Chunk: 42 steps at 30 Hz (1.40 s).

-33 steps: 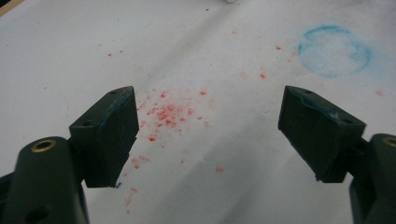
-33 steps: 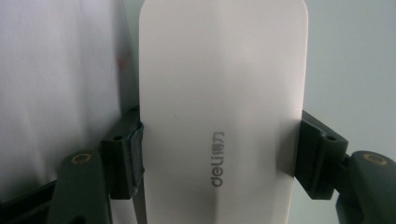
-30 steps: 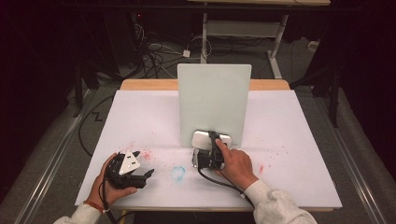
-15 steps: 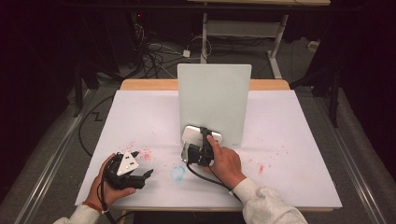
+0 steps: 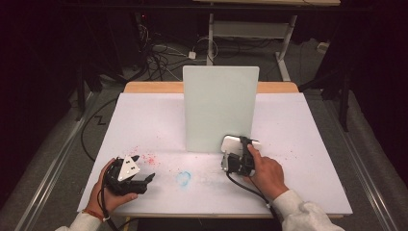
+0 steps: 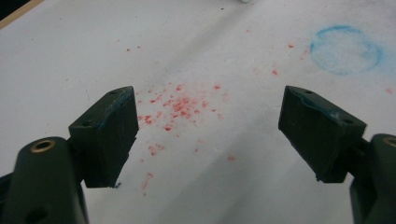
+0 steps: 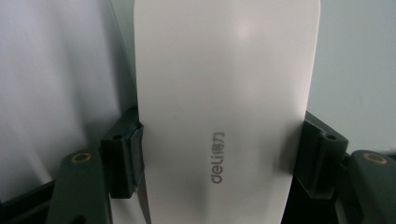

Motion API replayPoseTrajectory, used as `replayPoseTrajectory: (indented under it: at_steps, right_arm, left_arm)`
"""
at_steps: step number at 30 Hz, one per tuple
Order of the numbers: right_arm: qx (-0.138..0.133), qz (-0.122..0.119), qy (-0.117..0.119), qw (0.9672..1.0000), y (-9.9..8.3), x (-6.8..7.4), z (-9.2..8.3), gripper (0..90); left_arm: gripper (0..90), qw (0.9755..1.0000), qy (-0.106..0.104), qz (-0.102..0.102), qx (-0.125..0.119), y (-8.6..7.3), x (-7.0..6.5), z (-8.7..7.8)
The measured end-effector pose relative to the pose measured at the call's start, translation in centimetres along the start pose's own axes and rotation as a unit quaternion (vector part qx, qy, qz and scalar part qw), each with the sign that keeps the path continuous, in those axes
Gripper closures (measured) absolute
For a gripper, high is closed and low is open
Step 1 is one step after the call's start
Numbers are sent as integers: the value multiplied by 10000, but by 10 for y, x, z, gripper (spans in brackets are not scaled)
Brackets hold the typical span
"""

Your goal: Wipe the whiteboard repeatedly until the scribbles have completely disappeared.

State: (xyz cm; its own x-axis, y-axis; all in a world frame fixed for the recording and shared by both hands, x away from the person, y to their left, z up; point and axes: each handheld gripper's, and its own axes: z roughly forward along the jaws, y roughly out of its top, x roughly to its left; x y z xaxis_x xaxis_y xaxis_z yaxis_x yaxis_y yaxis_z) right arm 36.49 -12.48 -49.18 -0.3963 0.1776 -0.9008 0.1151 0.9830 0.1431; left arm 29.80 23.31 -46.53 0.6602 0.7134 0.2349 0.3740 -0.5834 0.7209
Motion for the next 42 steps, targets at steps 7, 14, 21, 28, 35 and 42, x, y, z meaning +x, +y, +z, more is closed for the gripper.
replayPoseTrajectory:
  at_steps: [7, 14, 21, 28, 35, 42]
  right_arm:
    - [181, -82, -13, 9998, -35, -7, 2, 309]
    - [247, -141, -71, 9996, -45, -6, 2, 309]
    - [40, -121, -81, 9999, -37, -2, -2, 309]
    - [-327, -315, 2, 9990, 5, 8, -4, 309]
    - [-701, -299, 47, 9971, 35, 15, -7, 308]
    - [-660, 198, 166, 9975, 26, 0, -8, 309]
  left_arm:
    - [195, 10000, -15, 14, -2, 0, -1, 1]
    - [195, 10000, -19, 6, -9, 0, 0, 0]
    - [195, 10000, -3, 43, -25, 0, 0, -1]
    - [188, 10000, 1, 47, -37, 2, -1, 2]
    - [188, 10000, -31, 45, -56, 1, -1, 1]
    - [188, 10000, -31, 51, -57, 1, -2, 1]
